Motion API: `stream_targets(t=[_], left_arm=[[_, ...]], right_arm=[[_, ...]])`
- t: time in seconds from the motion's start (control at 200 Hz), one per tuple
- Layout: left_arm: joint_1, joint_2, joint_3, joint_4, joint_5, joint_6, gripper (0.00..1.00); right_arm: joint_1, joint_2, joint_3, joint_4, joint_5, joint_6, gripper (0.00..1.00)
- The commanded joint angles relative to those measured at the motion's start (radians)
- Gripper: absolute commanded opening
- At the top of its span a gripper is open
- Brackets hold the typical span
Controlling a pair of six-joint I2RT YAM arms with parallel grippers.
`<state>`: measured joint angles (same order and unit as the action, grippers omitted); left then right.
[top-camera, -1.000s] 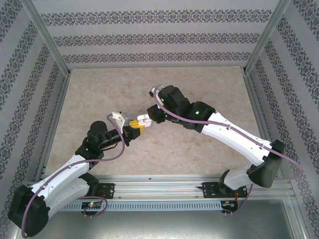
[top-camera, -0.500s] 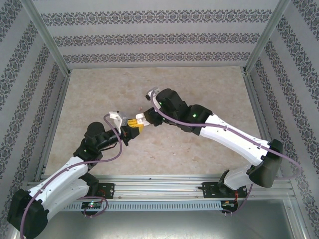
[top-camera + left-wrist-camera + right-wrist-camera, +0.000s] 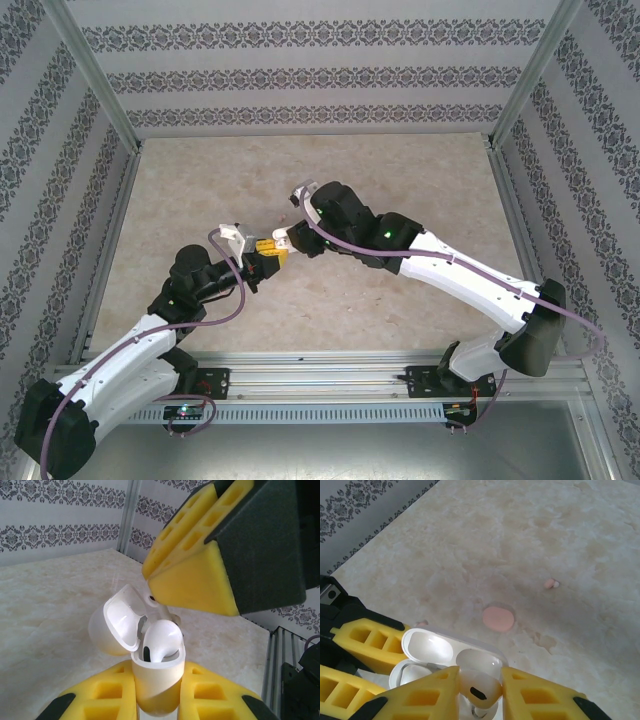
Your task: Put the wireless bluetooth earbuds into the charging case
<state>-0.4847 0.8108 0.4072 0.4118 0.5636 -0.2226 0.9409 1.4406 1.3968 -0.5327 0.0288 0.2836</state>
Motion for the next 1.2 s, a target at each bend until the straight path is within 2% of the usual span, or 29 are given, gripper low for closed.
stream_targets(t=[0.0,0.41,0.714,1.194], left_arm=[[-0.011,-0.001,0.045,0.048,-0.005,-0.012,0.00],[-0.012,0.020,0.061,0.051,-0.001,-0.010,0.00],[-0.011,0.028,0.061,0.054,0.004,-0.012,0.00],[-0.011,0.027,0.067,0.042,0.055,-0.001,0.00]], right_arm=[[0.013,0.003,-0.020,-0.010,0.010,-0.010,0.25],[0.038,-0.003,-0.042,-0.027,-0.004,0.005,0.30],[0.024,-0.025,-0.013,-0.026,-0.016,0.056,0.48],[-0.020,-0.038,0.071,-0.101,-0.085,0.083,0.51]])
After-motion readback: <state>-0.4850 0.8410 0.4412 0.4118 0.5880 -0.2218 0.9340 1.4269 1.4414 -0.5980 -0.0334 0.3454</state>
